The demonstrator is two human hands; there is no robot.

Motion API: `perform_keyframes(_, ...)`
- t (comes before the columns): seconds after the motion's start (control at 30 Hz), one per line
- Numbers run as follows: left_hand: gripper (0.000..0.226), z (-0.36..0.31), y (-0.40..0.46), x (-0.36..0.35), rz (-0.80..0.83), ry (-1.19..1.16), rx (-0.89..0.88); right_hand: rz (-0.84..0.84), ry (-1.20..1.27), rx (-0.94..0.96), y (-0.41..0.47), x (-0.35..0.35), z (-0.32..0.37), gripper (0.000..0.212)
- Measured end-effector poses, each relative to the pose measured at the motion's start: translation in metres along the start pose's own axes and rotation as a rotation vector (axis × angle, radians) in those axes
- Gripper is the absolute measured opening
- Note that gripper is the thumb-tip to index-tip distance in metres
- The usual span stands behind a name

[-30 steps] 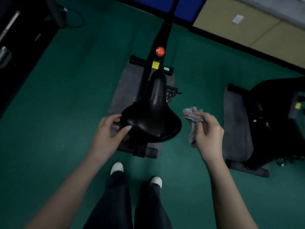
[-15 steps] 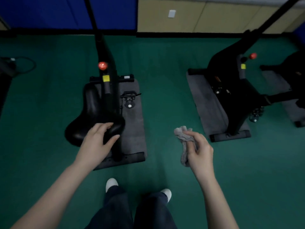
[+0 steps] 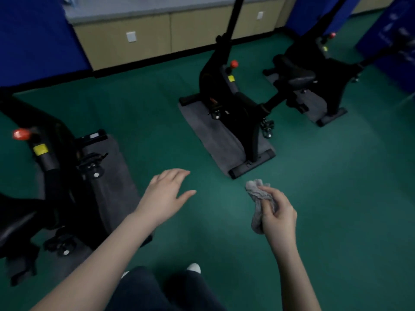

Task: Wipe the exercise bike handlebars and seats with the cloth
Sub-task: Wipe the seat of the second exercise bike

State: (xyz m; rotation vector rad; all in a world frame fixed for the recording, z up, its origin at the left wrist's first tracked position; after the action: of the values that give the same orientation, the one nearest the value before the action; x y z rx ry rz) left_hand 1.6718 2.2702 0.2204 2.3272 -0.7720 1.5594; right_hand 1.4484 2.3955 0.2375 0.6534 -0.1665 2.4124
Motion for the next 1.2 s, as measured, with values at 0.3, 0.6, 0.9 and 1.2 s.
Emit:
perform_keyframes(0.3,0.068,-0.075,0.091,-0.014,0.079,0.099,-0.151,-0.209,0.051,-0.105,0.048,0.075,-0.043,0.033)
perform_keyframes(0.6,0.086,-0.136,0.238,-0.052,0.139,0.089,-0.248,-0.222,-0.094,-0.098,0.177,0.092,-0.06,0.033)
perform_keyframes(0.9,0.086,-0.182,0.377,-0.047,0.133,0.087,-0.302,-0.154,-0.163,-0.077,0.301,0.099,-0.063,0.031)
perform_keyframes(1.2,0.084,-0.216,0.432,-0.063,0.108,0.013,-0.202,-0.138,-0.16,-0.005,0.382,0.142,-0.083,0.026)
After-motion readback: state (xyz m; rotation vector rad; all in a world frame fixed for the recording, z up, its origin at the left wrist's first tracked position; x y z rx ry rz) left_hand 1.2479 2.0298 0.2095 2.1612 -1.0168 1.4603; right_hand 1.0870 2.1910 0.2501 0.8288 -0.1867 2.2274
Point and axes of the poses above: each hand's wrist, its own y-axis towards the middle knuckle, its own x-axis out of the back of the hand, z = x × y, the point moved 4 cm from there along y, towards the middle knuckle
